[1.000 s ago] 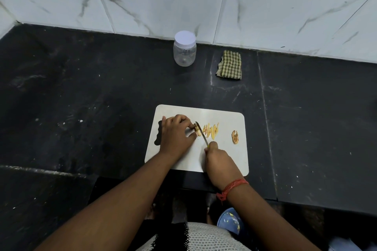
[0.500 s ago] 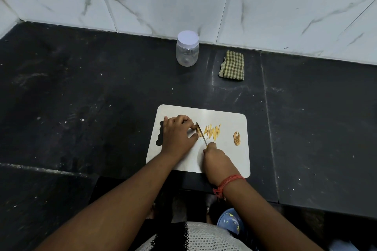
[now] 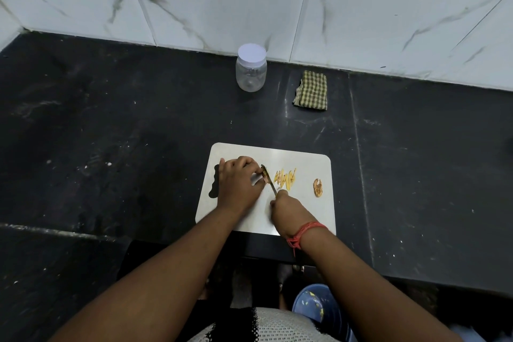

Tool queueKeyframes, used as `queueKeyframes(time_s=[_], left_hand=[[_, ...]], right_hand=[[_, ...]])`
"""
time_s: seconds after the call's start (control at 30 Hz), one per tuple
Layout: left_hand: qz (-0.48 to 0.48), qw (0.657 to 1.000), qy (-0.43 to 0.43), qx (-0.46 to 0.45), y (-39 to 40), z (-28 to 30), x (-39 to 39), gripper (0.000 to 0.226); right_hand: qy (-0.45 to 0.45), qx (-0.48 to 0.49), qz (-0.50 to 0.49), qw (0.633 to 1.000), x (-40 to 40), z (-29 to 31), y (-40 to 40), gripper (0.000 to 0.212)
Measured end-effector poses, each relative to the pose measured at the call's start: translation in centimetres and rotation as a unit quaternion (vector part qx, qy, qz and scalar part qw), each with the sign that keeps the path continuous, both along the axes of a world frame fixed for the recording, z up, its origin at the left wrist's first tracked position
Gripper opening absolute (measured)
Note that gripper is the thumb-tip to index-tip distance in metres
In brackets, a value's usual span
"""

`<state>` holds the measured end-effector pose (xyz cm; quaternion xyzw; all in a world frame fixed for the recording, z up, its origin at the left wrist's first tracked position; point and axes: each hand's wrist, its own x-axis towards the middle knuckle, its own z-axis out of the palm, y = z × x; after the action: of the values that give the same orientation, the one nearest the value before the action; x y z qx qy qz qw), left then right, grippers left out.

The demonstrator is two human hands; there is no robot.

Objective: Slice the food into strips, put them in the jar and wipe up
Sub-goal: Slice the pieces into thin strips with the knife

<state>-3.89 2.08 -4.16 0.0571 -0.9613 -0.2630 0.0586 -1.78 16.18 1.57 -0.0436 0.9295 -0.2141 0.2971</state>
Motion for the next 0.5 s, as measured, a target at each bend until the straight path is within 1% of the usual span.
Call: queueKeyframes(time_s=[0.1,0.3,0.5], left_hand=[[0.006,1.000,0.005,0.007,0.1,0.2,0.0,0.017],[0.012,1.000,0.001,0.017,0.2,0.4,0.1,0.017],[0.016,1.000,0.003,0.012,0.3,0.6,0.2,0.017]], right_hand=[[-0.009,-0.013,0.003,1.000,-0.2,0.2,0.5,0.021],[-0.010,-0.007,0.024,1.000,-0.1,0.9,1.2,0.022],[-0.002,0.016,0.032,0.999,1.6,0.6,2.0,0.017]])
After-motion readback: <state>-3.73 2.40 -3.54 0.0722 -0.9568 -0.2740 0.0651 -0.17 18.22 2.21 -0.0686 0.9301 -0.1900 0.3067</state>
